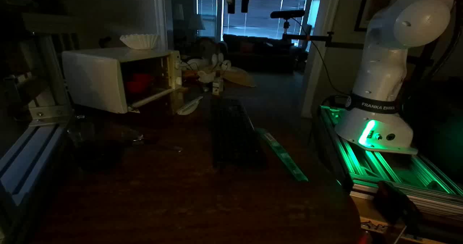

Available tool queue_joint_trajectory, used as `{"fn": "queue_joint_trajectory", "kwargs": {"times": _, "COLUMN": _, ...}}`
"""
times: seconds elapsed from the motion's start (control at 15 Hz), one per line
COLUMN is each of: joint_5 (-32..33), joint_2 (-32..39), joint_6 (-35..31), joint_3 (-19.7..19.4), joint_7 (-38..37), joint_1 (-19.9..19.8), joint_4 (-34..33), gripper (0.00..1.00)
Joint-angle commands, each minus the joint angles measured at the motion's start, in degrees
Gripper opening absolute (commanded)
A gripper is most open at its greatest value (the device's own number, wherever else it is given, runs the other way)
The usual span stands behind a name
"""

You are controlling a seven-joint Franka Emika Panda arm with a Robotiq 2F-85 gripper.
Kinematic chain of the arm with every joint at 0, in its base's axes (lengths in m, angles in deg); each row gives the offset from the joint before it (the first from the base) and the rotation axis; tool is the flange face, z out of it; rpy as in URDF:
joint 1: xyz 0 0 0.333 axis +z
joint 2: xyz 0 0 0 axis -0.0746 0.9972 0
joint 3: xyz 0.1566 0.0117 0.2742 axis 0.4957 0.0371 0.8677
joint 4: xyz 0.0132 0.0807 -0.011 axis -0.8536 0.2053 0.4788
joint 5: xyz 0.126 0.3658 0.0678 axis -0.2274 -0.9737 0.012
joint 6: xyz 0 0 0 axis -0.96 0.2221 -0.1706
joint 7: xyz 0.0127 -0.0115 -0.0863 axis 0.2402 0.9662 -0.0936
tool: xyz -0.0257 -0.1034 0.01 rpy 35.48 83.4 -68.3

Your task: Remove the orange bowl from the microwave and put it on the table

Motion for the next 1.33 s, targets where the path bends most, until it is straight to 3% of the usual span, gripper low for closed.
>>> {"fn": "queue_joint_trajectory", "kwargs": {"times": 0.0, "joint_5": 0.28, "joint_2": 0.05, "joint_6": 0.19, "joint_3": -0.73, "joint_7": -0.22, "joint_1": 0.83, "joint_4": -0.14, "gripper": 1.00}}
{"fn": "queue_joint_trajectory", "kwargs": {"times": 0.4, "joint_5": 0.28, "joint_2": 0.05, "joint_6": 0.19, "joint_3": -0.73, "joint_7": -0.22, "joint_1": 0.83, "joint_4": -0.14, "gripper": 1.00}}
{"fn": "queue_joint_trajectory", "kwargs": {"times": 0.67, "joint_5": -7.40, "joint_2": 0.09, "joint_6": -3.26, "joint_3": -4.08, "joint_7": -0.62, "joint_1": 0.73, "joint_4": 2.29, "gripper": 1.00}}
{"fn": "queue_joint_trajectory", "kwargs": {"times": 1.0, "joint_5": -17.56, "joint_2": 0.88, "joint_6": -14.95, "joint_3": -8.28, "joint_7": -1.54, "joint_1": -0.57, "joint_4": 8.57, "gripper": 1.00}}
{"fn": "queue_joint_trajectory", "kwargs": {"times": 1.27, "joint_5": -26.93, "joint_2": 3.52, "joint_6": -28.14, "joint_3": -9.12, "joint_7": -2.84, "joint_1": 0.25, "joint_4": 12.54, "gripper": 1.00}}
